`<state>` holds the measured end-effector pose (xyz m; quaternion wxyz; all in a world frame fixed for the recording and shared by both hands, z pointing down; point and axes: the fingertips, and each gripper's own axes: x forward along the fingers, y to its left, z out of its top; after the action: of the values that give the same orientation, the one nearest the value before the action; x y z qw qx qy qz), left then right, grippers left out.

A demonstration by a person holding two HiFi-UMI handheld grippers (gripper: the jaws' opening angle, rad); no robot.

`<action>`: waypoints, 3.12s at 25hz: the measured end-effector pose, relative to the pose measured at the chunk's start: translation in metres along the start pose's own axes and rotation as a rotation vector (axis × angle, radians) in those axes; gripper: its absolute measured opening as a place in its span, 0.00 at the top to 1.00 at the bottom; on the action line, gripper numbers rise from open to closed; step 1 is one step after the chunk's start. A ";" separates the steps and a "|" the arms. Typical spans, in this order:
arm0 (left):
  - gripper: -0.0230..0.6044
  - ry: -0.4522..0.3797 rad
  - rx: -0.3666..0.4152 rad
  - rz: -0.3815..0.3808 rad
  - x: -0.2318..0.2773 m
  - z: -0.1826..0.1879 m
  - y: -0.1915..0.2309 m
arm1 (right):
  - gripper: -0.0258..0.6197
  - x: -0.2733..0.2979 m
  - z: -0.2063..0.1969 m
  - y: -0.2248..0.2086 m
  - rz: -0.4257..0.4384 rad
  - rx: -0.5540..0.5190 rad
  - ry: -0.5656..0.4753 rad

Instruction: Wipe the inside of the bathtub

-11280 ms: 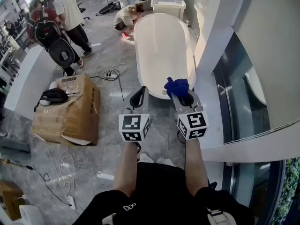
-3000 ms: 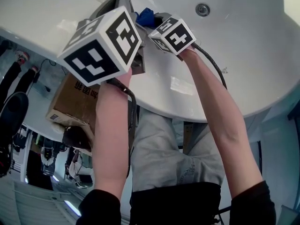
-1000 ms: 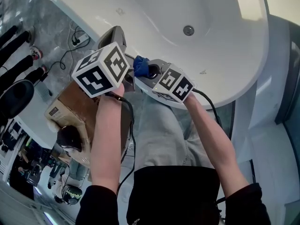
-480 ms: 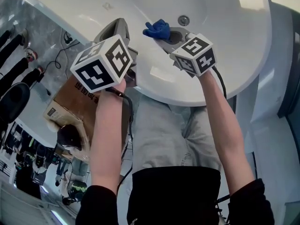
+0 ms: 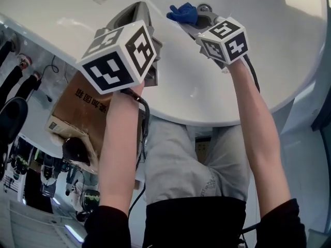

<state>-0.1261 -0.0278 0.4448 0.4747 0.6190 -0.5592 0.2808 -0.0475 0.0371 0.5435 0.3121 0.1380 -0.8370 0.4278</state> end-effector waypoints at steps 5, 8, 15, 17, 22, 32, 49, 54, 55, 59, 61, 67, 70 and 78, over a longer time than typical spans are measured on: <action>0.96 0.009 0.001 -0.007 0.045 0.000 0.008 | 0.84 0.030 -0.017 -0.050 -0.033 0.010 0.024; 0.96 0.036 -0.011 -0.011 0.068 -0.014 0.013 | 0.84 0.046 -0.035 -0.067 -0.065 0.026 0.046; 0.96 0.083 0.005 -0.033 0.112 -0.035 0.014 | 0.84 0.075 -0.073 -0.092 -0.093 0.070 0.098; 0.96 0.093 -0.003 -0.037 0.117 -0.040 0.014 | 0.84 0.085 -0.081 -0.093 -0.069 0.108 0.110; 0.96 0.121 -0.004 -0.048 0.132 -0.047 0.016 | 0.84 0.109 -0.091 -0.096 -0.047 0.138 0.128; 0.96 0.142 -0.020 -0.058 0.140 -0.021 0.017 | 0.84 0.122 -0.073 -0.099 -0.017 0.110 0.205; 0.96 0.136 0.031 -0.032 0.127 -0.052 0.028 | 0.84 0.142 -0.131 -0.050 0.092 0.059 0.270; 0.96 0.130 0.057 -0.026 0.118 -0.053 0.027 | 0.85 0.138 -0.129 -0.032 0.115 0.139 0.227; 0.96 0.128 0.065 -0.023 0.116 -0.053 0.026 | 0.85 0.137 -0.128 -0.027 0.119 0.135 0.221; 0.96 0.110 0.067 -0.017 0.109 -0.053 0.023 | 0.85 0.132 -0.124 -0.014 0.135 0.104 0.212; 0.96 0.105 0.072 -0.016 0.106 -0.053 0.021 | 0.85 0.128 -0.122 -0.008 0.133 0.104 0.206; 0.96 0.092 0.093 -0.002 0.087 -0.051 0.019 | 0.85 0.113 -0.112 0.021 0.155 0.089 0.188; 0.96 0.087 0.089 0.004 0.076 -0.050 0.016 | 0.85 0.101 -0.112 0.033 0.162 0.077 0.185; 0.96 0.059 0.074 0.022 0.042 -0.043 0.009 | 0.85 0.075 -0.109 0.073 0.197 -0.089 0.243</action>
<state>-0.1177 -0.0062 0.5010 0.4646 0.6214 -0.5410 0.3245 -0.0974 0.1710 0.5941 0.3733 -0.0115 -0.8207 0.4324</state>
